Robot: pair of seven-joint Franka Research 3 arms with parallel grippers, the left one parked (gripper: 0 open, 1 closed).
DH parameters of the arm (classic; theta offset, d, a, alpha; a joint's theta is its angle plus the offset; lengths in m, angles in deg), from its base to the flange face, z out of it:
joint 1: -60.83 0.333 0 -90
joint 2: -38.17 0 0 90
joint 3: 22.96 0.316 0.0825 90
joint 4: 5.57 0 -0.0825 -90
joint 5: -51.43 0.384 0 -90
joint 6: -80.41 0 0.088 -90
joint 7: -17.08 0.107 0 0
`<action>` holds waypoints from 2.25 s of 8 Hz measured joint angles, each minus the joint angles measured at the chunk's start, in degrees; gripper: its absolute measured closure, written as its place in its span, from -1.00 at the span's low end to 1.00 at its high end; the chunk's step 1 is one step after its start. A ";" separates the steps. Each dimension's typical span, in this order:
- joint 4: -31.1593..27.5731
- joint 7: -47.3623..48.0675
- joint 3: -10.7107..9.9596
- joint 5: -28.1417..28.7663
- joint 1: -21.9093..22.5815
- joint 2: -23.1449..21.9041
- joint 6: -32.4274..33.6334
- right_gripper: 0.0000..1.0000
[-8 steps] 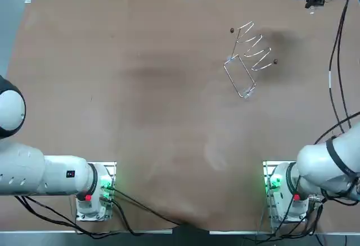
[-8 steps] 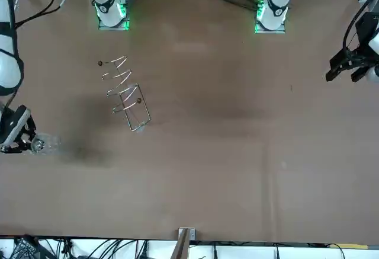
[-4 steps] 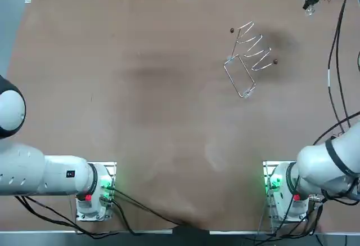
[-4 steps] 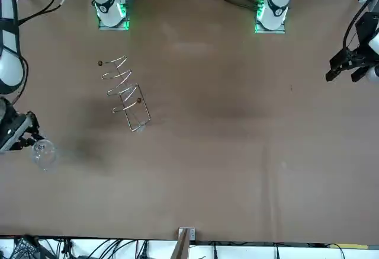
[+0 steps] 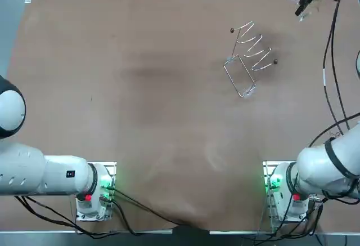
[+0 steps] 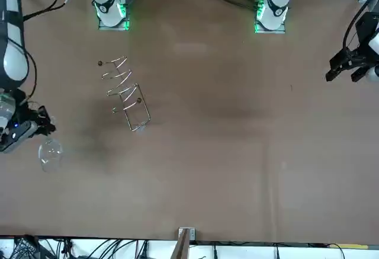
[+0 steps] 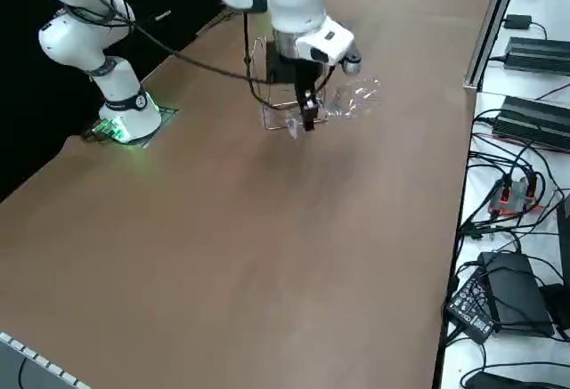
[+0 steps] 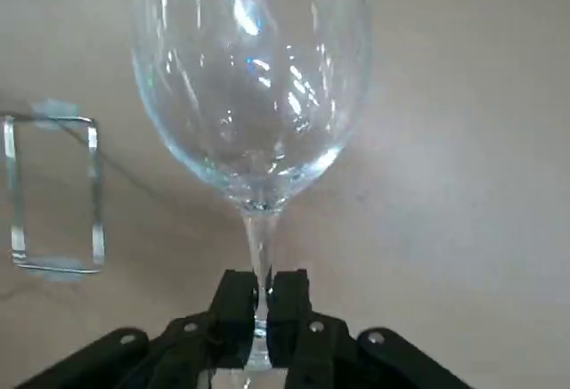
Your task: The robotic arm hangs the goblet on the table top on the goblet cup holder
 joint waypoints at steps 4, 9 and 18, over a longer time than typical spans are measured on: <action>2.91 12.92 -0.33 1.31 0.39 -1.40 14.99 0.77; 5.47 25.56 -0.99 12.34 -2.05 -1.33 24.51 0.77; 5.48 49.23 -0.72 27.85 -4.89 -0.28 31.31 0.77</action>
